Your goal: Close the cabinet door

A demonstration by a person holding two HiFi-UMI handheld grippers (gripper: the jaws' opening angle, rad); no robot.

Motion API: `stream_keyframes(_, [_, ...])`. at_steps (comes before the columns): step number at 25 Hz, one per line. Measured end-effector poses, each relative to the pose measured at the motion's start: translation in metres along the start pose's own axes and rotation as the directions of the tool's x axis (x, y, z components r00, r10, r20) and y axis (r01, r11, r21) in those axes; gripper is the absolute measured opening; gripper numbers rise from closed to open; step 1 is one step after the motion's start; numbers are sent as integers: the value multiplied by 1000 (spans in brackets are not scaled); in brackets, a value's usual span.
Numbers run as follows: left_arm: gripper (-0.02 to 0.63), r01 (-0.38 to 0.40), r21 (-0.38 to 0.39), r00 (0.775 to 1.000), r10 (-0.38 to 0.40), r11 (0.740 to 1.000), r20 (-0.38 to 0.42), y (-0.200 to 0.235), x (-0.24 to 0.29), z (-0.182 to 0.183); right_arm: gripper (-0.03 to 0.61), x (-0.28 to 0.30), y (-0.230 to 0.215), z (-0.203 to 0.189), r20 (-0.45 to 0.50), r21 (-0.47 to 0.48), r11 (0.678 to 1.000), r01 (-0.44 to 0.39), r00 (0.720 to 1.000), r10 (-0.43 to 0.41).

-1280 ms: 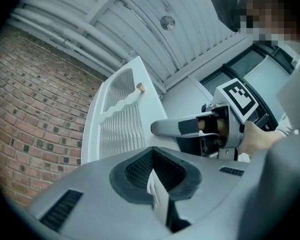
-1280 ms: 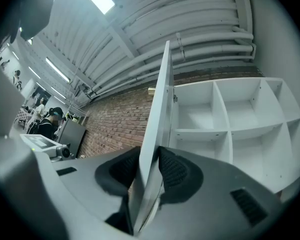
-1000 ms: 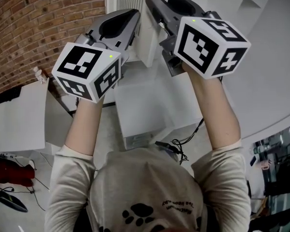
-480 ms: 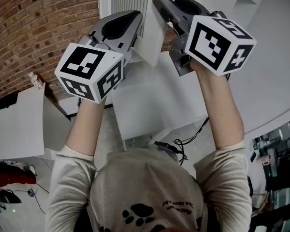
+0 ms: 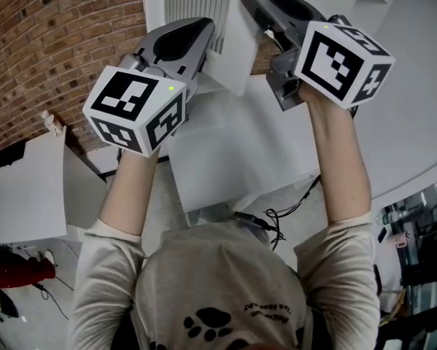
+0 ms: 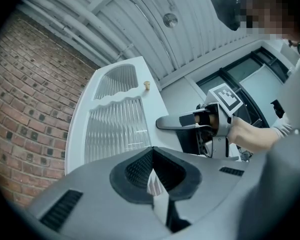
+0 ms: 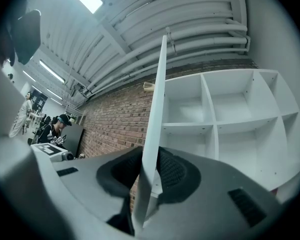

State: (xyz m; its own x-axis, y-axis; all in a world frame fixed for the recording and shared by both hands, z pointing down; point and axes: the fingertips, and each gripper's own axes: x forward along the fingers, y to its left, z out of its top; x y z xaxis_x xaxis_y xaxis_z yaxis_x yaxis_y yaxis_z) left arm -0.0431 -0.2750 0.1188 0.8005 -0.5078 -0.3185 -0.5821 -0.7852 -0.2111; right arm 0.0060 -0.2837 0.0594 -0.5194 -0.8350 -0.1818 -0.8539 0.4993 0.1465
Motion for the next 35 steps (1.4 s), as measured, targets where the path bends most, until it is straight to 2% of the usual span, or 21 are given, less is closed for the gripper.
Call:
stream_keyframes(8, [9,-19,9,1000,19,1000,-14,6,14,-12,95,5,-20,-6,17,20,998,-55,998,54])
stream_keyframes(15, [9,-43,27,998,44,999,-40,8,40,-23,95,11,-55,-12,24,47,993,-111,994,110])
stream_keyframes(19, [9,-72,32,995,74,997,-65,9,64,-41,97,14,-79,-21,33,56,984,-172,985,170])
stream_keyframes(30, [9,-143,65,984,148,988,-96,12,100,-56,100,29,-116,-26,68,86,948,-306,951,301])
stream_keyframes(35, [9,-177,87,977,186,980,-103,12,114,-67,100,37,-127,-34,83,96,923,-371,928,364])
